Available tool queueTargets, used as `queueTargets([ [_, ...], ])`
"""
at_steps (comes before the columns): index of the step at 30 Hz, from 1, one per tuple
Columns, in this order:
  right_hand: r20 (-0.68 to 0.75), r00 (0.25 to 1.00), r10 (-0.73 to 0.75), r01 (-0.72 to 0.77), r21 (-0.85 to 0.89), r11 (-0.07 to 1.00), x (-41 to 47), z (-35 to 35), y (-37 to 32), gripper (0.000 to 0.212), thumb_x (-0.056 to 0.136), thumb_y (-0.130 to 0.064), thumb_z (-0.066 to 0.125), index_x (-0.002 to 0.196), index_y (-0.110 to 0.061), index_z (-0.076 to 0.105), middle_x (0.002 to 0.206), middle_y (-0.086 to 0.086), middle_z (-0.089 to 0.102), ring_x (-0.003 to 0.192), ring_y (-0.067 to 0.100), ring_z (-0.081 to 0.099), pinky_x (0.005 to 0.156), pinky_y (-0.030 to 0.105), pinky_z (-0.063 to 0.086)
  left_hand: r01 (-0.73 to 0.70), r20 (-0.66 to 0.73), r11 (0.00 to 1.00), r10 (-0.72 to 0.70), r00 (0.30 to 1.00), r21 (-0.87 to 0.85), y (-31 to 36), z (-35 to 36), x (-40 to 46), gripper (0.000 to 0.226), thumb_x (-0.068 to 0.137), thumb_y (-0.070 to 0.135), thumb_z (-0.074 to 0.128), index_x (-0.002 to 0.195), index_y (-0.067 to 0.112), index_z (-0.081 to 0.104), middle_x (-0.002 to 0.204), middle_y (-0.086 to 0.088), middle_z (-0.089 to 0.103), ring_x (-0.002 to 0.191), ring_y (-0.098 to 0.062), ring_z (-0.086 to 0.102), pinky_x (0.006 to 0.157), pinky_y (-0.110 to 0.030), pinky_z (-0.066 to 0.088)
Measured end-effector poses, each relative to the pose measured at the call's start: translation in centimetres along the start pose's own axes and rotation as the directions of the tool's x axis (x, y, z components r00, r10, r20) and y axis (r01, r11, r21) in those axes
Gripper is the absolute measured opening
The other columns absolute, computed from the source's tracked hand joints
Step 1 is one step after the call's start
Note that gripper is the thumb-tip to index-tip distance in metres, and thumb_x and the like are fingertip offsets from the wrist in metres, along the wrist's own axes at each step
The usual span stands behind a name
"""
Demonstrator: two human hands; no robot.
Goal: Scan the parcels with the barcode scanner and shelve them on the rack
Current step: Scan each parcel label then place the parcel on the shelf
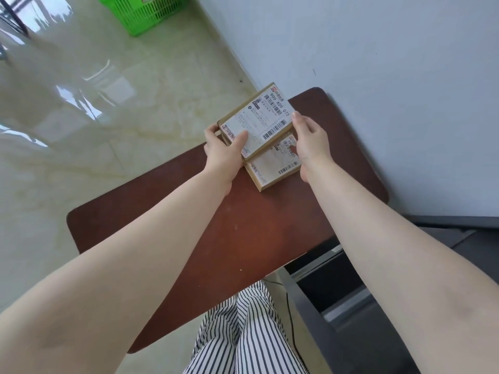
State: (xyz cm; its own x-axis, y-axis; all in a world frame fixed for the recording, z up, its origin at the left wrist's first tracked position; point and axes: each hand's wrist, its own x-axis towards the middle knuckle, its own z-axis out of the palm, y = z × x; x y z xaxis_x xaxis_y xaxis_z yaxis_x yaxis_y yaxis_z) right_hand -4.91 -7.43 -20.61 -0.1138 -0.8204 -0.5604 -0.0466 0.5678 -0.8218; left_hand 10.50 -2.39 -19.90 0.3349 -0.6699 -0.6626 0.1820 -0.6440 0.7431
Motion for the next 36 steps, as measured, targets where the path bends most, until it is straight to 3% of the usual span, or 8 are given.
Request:
queueTargets([
  [3,-0.005,1.0,0.003,-0.002,0.111,0.994,-2.1,-0.3,-0.5,0.019,0.1,-0.042,0.056,0.093,-0.026,0.062,0.087,-0.011,0.068,0.078,0.004,0.063,0.071,0.027,0.054,0.004,0.022,0.999,-0.003,1.0,-0.045,-0.2,0.2,-2.1,0.044,0.098,0.031,0.065,0.124,0.027,0.03,0.13,-0.005,0.06,0.102,-0.013,0.07,0.075,-0.033,0.063],
  [9,0.053,0.998,-0.026,0.015,0.2,0.98,-7.6,-2.1,-1.8,0.017,0.1,-0.038,0.057,0.089,-0.025,0.057,0.089,-0.001,0.068,0.083,0.016,0.064,0.065,0.03,0.052,0.041,0.097,0.998,-0.037,0.995,-0.037,-0.4,-0.9,-8.0,0.048,0.097,0.036,0.067,0.124,0.018,0.032,0.112,0.0,0.066,0.086,-0.01,0.07,0.06,-0.022,0.059],
  [16,0.05,0.99,-0.135,0.128,0.123,0.984,-16.0,-6.7,-3.5,0.017,0.1,-0.033,0.059,0.086,-0.024,0.059,0.087,-0.006,0.069,0.074,0.005,0.064,0.072,0.029,0.053,-0.036,0.367,0.986,-0.026,0.93,0.162,0.5,-4.5,-14.2,0.071,0.08,0.048,0.081,0.136,0.021,0.047,0.127,0.001,0.067,0.113,-0.01,0.067,0.086,-0.032,0.057],
  [19,0.037,0.986,-0.164,0.16,0.092,0.983,-19.3,-8.9,-3.4,0.019,0.101,-0.035,0.056,0.086,-0.024,0.057,0.088,-0.008,0.068,0.07,-0.002,0.063,0.068,0.023,0.047,-0.122,0.536,0.958,-0.037,0.843,0.258,1.1,-4.7,-16.9,0.044,0.088,0.041,0.075,0.127,0.024,0.064,0.12,0.003,0.074,0.118,-0.013,0.065,0.104,-0.036,0.049],
  [21,0.016,0.985,-0.171,0.169,0.083,0.982,-21.3,-10.4,-3.1,0.019,0.1,-0.037,0.058,0.086,-0.023,0.06,0.091,-0.007,0.07,0.082,0.002,0.065,0.081,0.03,0.051,-0.139,0.604,0.951,-0.058,0.795,0.275,1.3,-4.4,-18.6,0.024,0.095,0.034,0.067,0.118,0.025,0.069,0.113,0.005,0.076,0.116,-0.013,0.065,0.108,-0.035,0.045],
  [24,-0.042,0.984,-0.172,0.175,0.086,0.981,-23.8,-12.8,-2.3,0.021,0.092,-0.048,0.063,0.087,-0.028,0.067,0.1,-0.005,0.074,0.112,0.022,0.064,0.109,0.049,0.042,-0.157,0.673,0.93,-0.117,0.73,0.332,0.9,-3.6,-21.2,0.021,0.097,0.033,0.063,0.115,0.025,0.069,0.108,0.006,0.077,0.109,-0.012,0.067,0.108,-0.035,0.043],
  [33,-0.228,0.968,-0.107,0.152,0.187,0.971,-27.8,-18.5,1.0,0.028,0.099,-0.048,0.053,0.099,-0.022,0.064,0.097,-0.007,0.073,0.097,0.013,0.068,0.085,0.028,0.053,-0.161,0.747,0.927,-0.161,0.645,0.338,-1.4,1.3,-26.5,0.025,0.099,0.027,0.062,0.121,0.016,0.066,0.114,-0.002,0.077,0.111,-0.019,0.071,0.101,-0.034,0.053],
  [36,-0.431,0.893,-0.133,0.218,0.156,0.963,-27.9,-19.8,4.2,0.026,0.099,-0.043,0.056,0.113,-0.022,0.057,0.104,-0.007,0.065,0.104,0.014,0.064,0.097,0.037,0.051,-0.154,0.724,0.935,-0.136,0.677,0.32,-2.4,2.6,-27.4,0.024,0.098,0.023,0.063,0.121,0.016,0.066,0.112,-0.001,0.077,0.104,-0.016,0.073,0.085,-0.024,0.057],
])
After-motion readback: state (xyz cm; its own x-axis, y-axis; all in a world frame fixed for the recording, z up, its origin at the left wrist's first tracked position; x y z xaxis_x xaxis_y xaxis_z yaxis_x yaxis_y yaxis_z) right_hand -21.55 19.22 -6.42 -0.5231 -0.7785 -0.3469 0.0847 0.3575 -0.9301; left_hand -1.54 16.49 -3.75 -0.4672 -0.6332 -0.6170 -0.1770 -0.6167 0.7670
